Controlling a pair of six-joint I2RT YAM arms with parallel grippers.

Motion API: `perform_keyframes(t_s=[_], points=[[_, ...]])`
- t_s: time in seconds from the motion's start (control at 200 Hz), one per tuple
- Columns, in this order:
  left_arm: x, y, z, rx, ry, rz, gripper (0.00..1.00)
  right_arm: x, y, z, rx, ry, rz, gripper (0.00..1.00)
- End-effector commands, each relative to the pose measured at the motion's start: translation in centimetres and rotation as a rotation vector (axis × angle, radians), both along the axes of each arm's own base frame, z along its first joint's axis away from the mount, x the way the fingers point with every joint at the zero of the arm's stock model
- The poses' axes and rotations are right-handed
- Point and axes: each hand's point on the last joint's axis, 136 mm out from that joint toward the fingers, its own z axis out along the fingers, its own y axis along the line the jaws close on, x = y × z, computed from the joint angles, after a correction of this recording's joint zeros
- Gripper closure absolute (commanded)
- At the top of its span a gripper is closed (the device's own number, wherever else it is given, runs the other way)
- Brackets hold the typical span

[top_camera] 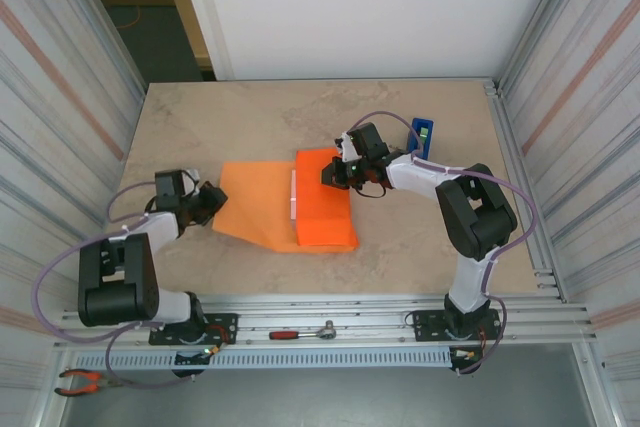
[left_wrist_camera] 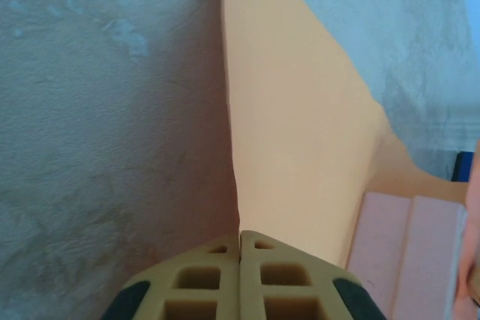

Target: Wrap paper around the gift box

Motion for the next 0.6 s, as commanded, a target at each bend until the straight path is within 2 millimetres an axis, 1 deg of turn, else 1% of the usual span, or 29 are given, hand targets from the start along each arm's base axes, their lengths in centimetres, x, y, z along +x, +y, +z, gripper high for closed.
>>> perform_keyframes(t_s=[0.0,0.07,0.12,0.235,0.431,0.516,0.561,0.596], points=[[0.4,-0.5,3.3,0.014,-0.099,-0.054,1.00,-2.9,-1.8,-6.3,-0.145,0.148,-0.015,1.00],[0.2,-1.3,4.6,0.023,-0.137,-0.078,1.00,-2.9,-1.9,-6.4,-0.146,0.148,-0.016,1.00],[-0.1,-2.2,5.7,0.035,-0.170,-0.108,1.00,-2.9,-1.9,-6.4,-0.147,0.148,-0.016,1.00],[-0.7,-5.1,7.9,0.054,-0.243,-0.184,1.00,-2.9,-1.8,-6.5,-0.147,0.149,-0.016,1.00],[-1.5,-9.7,10.6,0.074,-0.314,-0.294,1.00,-2.9,-1.8,-6.5,-0.149,0.150,-0.016,1.00],[-1.5,-10.8,11.4,0.094,-0.322,-0.327,1.00,-2.9,-1.7,-6.5,-0.150,0.150,-0.016,1.00],[-1.5,-10.9,11.5,0.119,-0.317,-0.337,1.00,-3.0,-1.7,-6.5,-0.150,0.150,-0.016,1.00],[-1.4,-10.6,11.5,0.153,-0.300,-0.327,1.00,-2.9,-1.7,-6.4,-0.148,0.150,-0.015,1.00]])
